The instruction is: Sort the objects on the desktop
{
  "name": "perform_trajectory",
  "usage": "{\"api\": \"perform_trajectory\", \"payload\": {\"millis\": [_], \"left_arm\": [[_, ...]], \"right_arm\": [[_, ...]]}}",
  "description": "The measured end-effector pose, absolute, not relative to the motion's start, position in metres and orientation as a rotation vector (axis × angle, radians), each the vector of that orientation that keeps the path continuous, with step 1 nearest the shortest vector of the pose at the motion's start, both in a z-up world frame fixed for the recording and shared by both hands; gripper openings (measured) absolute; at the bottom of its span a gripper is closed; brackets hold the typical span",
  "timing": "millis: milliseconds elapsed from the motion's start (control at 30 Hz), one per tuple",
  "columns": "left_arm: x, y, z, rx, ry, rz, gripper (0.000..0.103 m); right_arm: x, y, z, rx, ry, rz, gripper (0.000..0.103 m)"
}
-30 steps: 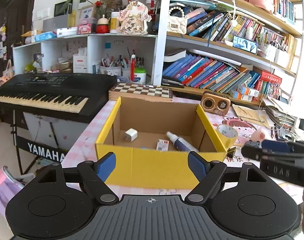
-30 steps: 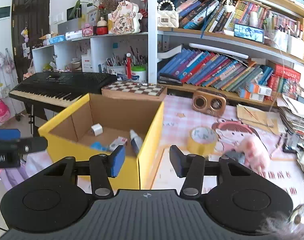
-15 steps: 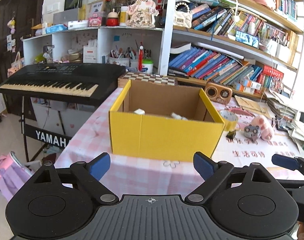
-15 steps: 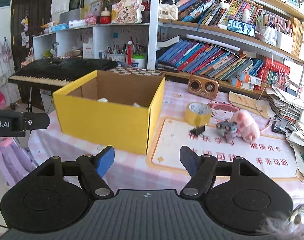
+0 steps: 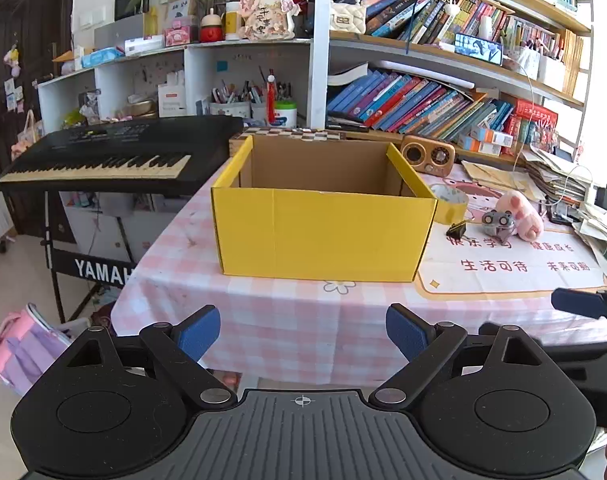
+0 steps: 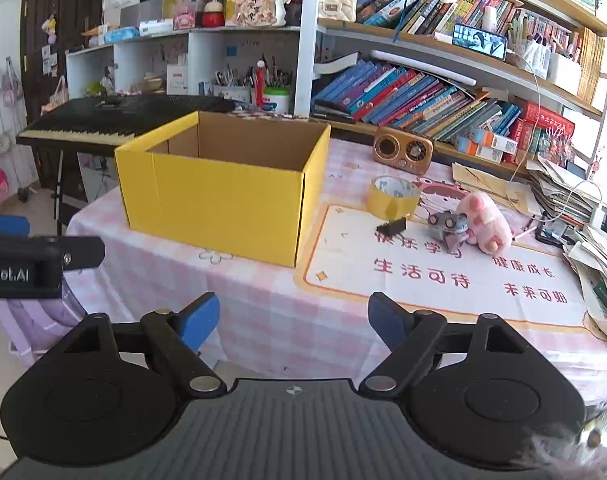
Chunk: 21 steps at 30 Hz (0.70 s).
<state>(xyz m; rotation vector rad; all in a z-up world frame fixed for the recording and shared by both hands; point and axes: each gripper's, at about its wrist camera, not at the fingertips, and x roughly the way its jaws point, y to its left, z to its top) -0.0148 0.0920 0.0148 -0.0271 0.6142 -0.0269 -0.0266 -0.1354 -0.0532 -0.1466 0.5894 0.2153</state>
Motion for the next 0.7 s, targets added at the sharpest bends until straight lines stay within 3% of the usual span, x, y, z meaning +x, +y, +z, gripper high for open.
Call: {"api": "perform_trajectory", "payload": {"millis": [700], "left_arm": [[-0.006, 0.047, -0.003, 0.008, 0.687, -0.176, 0.092]], "right_arm": [[-0.039, -0.178, -0.068, -0.114, 0.656, 0.06, 0.085]]}}
